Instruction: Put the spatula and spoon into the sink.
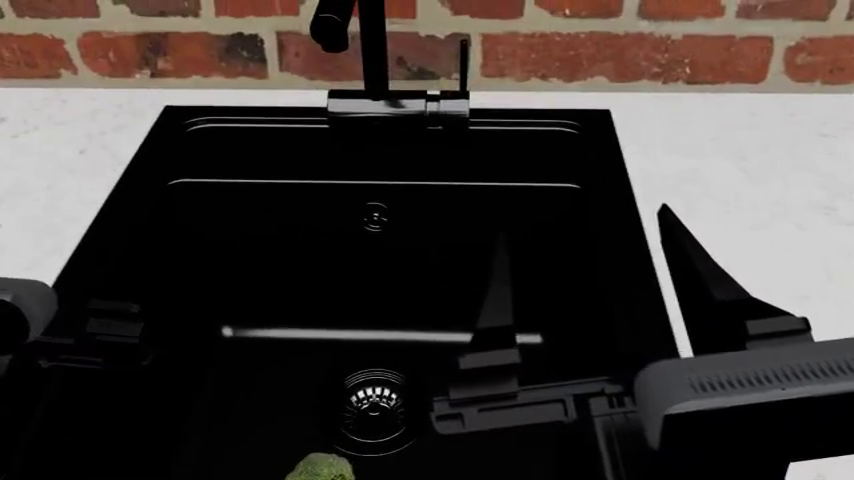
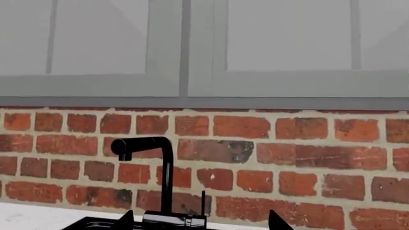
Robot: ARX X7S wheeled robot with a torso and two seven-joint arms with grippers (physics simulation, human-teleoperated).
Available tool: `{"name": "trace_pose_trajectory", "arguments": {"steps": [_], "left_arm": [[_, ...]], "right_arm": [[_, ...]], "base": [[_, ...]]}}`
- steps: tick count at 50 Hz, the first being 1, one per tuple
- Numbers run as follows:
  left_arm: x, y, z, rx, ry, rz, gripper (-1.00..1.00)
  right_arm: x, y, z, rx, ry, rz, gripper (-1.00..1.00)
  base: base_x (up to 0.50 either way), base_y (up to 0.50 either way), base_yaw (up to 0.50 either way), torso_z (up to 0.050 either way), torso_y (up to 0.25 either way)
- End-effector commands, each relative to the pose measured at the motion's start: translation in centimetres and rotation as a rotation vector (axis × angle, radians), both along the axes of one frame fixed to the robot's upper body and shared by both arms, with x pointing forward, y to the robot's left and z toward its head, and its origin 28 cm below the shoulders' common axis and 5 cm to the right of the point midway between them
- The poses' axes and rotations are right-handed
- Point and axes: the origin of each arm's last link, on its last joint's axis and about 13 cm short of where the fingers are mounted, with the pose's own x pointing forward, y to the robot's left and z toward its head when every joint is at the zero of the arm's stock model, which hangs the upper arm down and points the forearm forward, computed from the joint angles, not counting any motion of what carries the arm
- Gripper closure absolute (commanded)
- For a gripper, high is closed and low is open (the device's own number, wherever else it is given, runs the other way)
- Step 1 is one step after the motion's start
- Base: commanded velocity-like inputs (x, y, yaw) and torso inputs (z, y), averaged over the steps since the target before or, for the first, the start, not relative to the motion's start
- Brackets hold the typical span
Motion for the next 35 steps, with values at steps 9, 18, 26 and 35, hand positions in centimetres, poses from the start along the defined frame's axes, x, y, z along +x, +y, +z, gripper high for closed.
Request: {"name": "trace_pose_trajectory", "arguments": {"steps": [9,18,26,35], "left_arm": [[0.12,0.26,0.07,-0.017,-0.004,0.023,-1.00],[0.08,0.26,0.01,-0.003,0.000,0.016,-1.00],[0.08,0.26,0.08,0.000,-0.003,0.016,-1.00],[0.08,0.29,0.03,0.011,-0.002,0.016,-1.00]], "right_arm": [[-0.31,-0.36,0.01,0.016,-0.014,-0.016,-1.00],[-0.27,-0.34,-0.04,0.019,-0.010,-0.015,-1.00],[-0.28,-0.34,-0.06,0.018,-0.010,-0.017,-1.00],[-0.27,-0.29,-0.12,0.019,-0.009,-0.014,-1.00]], "base": [[0.00,0.00,0.00,0.000,0.000],[0.00,0.00,0.00,0.000,0.000],[0.00,0.00,0.00,0.000,0.000],[0.00,0.00,0.00,0.000,0.000]]}}
